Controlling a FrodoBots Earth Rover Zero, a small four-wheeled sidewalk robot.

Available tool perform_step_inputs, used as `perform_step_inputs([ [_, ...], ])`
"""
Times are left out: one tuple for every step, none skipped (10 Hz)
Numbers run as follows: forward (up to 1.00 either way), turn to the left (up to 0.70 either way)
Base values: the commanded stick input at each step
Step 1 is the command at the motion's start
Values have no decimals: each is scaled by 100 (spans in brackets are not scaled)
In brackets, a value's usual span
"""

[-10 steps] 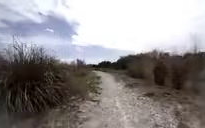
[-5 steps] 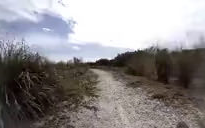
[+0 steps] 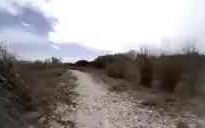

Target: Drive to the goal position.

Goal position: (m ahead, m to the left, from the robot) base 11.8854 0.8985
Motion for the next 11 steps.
perform_step_inputs([
  [70, 1],
  [70, 7],
  [70, 12],
  [70, 18],
  [70, 24],
  [70, 30],
  [70, 34],
  [70, 27],
  [70, 20],
  [70, 13],
  [70, 6],
])
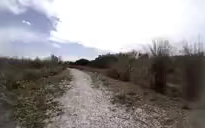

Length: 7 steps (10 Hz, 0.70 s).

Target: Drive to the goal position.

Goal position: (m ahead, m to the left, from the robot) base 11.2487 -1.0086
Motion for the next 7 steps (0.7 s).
perform_step_inputs([
  [70, 0],
  [70, 0],
  [70, 0],
  [70, 0],
  [70, 0],
  [70, 0],
  [70, 0],
])
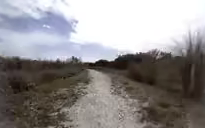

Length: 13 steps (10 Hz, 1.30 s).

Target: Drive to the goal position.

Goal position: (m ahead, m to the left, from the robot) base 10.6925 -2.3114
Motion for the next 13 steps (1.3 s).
perform_step_inputs([
  [70, 0],
  [70, 0],
  [70, 0],
  [70, 0],
  [70, 0],
  [70, 0],
  [70, 0],
  [70, 0],
  [70, 0],
  [70, 0],
  [70, 0],
  [70, 0],
  [70, 0],
])
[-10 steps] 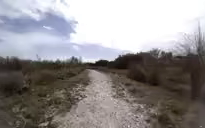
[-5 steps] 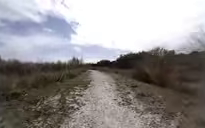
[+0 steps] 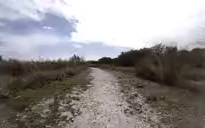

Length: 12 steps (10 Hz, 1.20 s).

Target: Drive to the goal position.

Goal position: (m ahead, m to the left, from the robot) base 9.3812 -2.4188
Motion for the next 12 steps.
perform_step_inputs([
  [70, 0],
  [70, 0],
  [70, -2],
  [70, -24],
  [70, -22],
  [70, 0],
  [70, 0],
  [70, 0],
  [70, 0],
  [70, 0],
  [70, 0],
  [70, 0],
])
